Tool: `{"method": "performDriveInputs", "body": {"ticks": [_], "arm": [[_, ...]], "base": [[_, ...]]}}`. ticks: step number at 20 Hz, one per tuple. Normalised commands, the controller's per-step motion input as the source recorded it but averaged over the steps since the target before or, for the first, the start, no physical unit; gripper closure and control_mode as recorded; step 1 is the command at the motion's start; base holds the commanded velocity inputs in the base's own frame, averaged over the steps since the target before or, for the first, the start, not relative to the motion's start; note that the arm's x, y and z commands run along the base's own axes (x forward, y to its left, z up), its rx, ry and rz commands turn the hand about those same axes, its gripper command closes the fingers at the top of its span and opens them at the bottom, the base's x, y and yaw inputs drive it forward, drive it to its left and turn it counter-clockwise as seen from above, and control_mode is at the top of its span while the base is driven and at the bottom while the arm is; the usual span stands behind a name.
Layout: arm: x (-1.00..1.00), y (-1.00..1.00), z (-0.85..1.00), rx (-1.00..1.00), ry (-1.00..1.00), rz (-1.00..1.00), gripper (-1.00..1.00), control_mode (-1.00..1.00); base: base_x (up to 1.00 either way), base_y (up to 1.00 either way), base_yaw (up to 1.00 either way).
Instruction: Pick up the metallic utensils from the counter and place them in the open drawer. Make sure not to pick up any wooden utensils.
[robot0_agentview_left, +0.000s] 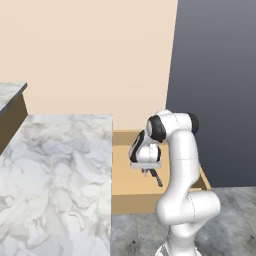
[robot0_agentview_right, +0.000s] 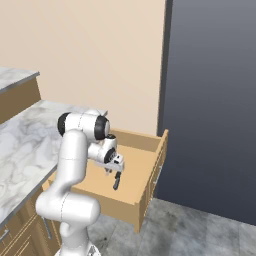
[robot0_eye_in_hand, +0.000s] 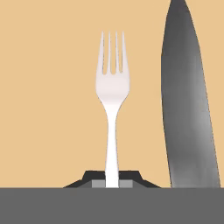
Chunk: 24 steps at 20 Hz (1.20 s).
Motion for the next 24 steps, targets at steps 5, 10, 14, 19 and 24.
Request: {"method": "performDriveInputs", "body": {"ticks": [5, 10, 14, 19, 24], "arm": [[0.28, 0.00, -0.39, 0.00, 0.00, 0.00, 1.00, -1.00], [0.14, 0.01, -0.39, -0.01, 0.00, 0.00, -1.00, -1.00], [0.08, 0.02, -0.25, 0.00, 0.00, 0.00, -1.00, -1.00], [-0.10, 0.00, 0.06, 0.00, -0.01, 0.00, -1.00, -1.00], [-0.51, -0.11, 0.50, 0.09, -0.10, 0.00, -1.00, -1.00]], "base": [[0.00, 0.00, 0.00], [0.00, 0.00, 0.00], [0.00, 0.00, 0.00], [0.00, 0.00, 0.00], [0.00, 0.00, 0.00]]}}
